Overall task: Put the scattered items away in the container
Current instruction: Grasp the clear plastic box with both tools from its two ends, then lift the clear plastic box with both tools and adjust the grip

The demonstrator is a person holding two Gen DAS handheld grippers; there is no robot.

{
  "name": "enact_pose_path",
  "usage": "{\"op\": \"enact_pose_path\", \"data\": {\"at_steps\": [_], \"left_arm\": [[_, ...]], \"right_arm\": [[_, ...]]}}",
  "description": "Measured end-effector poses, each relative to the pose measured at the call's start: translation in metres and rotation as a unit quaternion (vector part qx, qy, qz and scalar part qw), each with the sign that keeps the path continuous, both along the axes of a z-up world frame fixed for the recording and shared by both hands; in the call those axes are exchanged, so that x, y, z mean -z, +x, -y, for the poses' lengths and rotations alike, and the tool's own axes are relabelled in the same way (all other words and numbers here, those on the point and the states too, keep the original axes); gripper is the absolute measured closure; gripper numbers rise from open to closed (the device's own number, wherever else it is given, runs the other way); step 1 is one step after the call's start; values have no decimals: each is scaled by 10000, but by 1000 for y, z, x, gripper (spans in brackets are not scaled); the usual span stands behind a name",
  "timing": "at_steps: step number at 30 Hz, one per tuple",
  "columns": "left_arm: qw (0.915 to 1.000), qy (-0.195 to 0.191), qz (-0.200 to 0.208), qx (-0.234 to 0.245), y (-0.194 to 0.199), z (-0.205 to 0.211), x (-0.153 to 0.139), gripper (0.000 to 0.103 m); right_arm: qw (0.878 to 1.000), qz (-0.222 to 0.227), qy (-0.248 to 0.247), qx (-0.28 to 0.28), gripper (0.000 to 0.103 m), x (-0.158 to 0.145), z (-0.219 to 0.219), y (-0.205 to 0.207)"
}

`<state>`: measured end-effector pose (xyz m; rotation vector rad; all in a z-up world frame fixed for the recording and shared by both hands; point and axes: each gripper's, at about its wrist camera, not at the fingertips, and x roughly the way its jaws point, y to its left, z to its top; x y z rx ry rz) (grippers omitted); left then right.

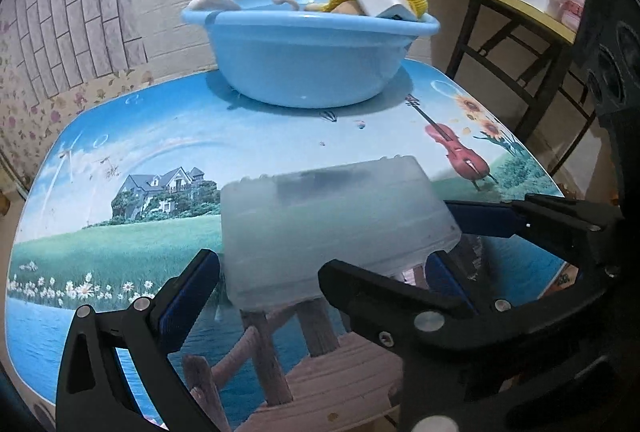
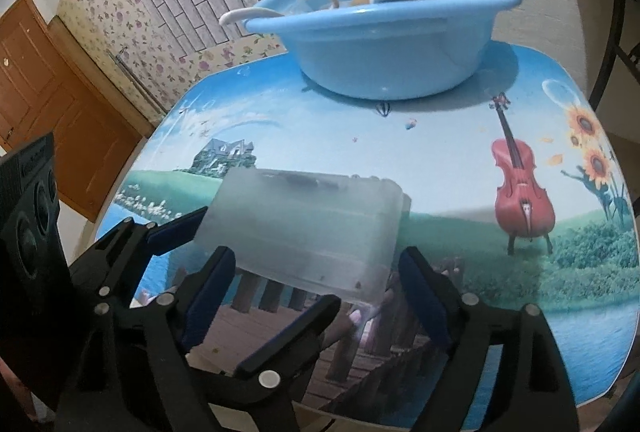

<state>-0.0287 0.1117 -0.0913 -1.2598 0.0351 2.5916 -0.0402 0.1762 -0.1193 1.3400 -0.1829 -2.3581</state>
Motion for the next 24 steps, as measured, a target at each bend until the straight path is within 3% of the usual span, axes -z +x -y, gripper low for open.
{"op": "enact_pose_path", "data": {"at_steps": [6, 10, 16, 24], "left_arm": [[9998, 146, -38, -136, -3, 5, 2, 0], [9995, 281, -77, -97, -1, 8, -3, 1], [9994, 309, -92, -117, 3, 8, -10, 1], [9975, 191, -675, -104, 16, 10, -46, 1]], "right_arm": [[9999, -121, 51, 51, 15, 1, 3, -3], [9994, 33, -333, -89, 19, 0, 0, -3], [9994, -120, -271, -158, 19, -11, 3, 4], [9965, -737, -187, -358, 19, -48, 10, 15]]}}
